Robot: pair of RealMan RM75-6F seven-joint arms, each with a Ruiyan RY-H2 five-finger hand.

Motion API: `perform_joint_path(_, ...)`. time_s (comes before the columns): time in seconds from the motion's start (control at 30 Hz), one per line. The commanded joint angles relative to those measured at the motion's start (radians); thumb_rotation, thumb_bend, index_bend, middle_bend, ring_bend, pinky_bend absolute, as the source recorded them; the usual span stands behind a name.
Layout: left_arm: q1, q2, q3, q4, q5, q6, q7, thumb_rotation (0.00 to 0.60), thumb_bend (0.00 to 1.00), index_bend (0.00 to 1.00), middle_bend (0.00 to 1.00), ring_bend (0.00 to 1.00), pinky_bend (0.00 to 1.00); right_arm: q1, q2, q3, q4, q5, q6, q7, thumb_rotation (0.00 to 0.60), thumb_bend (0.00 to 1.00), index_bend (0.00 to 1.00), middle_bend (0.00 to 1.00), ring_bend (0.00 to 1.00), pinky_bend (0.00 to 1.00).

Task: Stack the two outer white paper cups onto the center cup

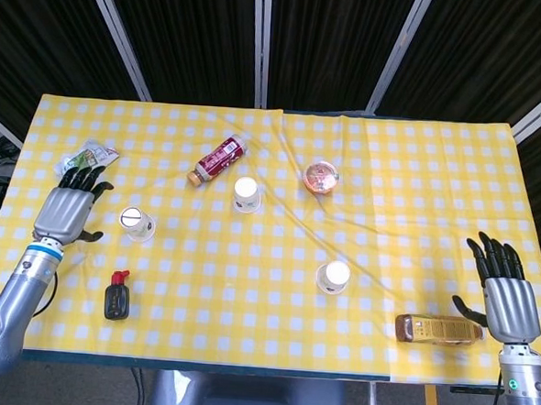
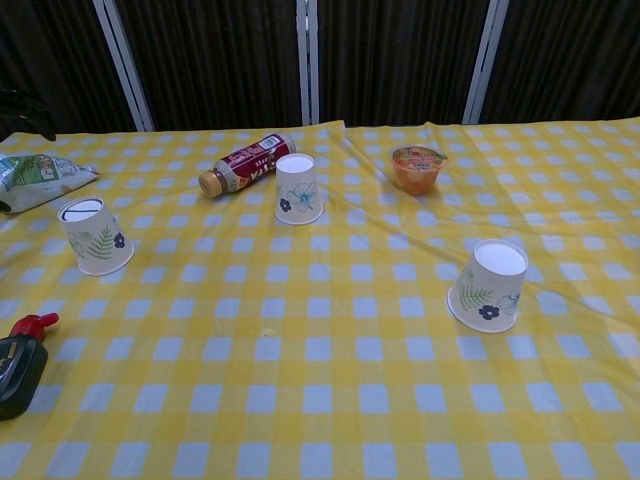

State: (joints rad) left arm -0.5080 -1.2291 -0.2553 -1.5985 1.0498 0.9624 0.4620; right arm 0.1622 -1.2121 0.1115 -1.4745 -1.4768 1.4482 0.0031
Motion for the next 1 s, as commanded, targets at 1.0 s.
perform_joint_path(1.0,-0.141,-0.166,0.089,0.191,-0.122,-0.062,0.008,0.6,0.36,0.4,0.0,0.0,0.0,-0.002,0.005,0.015,0.019,0.035,-0.009,0.03,0.6,0.1,0.09,0.0,0.0,0.0)
